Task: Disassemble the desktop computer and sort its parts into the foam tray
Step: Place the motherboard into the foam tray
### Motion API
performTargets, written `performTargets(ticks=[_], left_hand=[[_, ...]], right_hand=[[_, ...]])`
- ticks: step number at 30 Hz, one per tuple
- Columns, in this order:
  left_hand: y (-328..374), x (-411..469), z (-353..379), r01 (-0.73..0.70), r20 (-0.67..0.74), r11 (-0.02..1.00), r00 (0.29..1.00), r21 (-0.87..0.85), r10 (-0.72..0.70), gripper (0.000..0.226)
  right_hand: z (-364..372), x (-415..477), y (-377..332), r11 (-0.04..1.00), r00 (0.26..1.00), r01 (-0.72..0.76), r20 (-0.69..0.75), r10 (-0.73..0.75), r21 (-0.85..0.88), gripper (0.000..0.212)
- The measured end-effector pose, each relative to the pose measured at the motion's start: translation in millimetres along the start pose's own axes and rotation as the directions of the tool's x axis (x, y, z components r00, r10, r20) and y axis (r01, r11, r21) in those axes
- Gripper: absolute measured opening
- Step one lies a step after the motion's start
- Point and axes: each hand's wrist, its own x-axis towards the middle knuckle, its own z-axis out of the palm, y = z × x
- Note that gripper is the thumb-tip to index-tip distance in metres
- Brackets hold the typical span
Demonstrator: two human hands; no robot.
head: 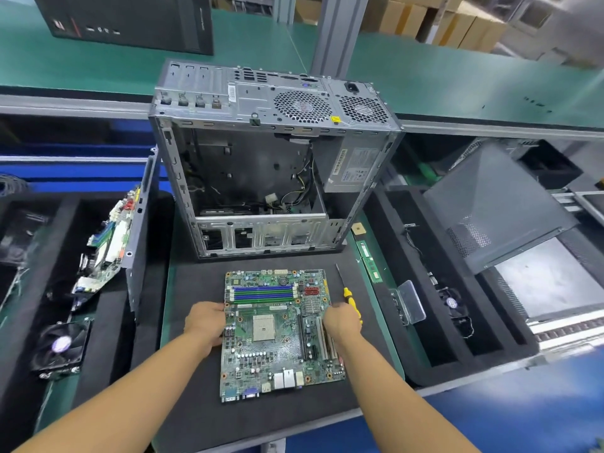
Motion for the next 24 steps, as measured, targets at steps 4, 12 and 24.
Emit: performTargets(ticks=[4,12,24], left_hand=[[-5,7,-7,0.077,0.048,0.987,0.996,-0.140,-0.071,0.022],[-11,5,-21,0.042,0.116,0.979,0.993,-0.201,-0.019,0.016],[2,12,-23,0.086,0.180,0.968,0.983,-0.235,-0.043,0.018]], right_hand=[[-4,5,-2,0.998,0.997,0.059,0.046,-0.059,0.003,0.034],[-18,13,-4,0.917,0.993,-0.082,0.115,0.039,0.391,0.031],[-44,-9,5,0.781,0.977,-0.180,0.199,0.073,0.598,0.012]])
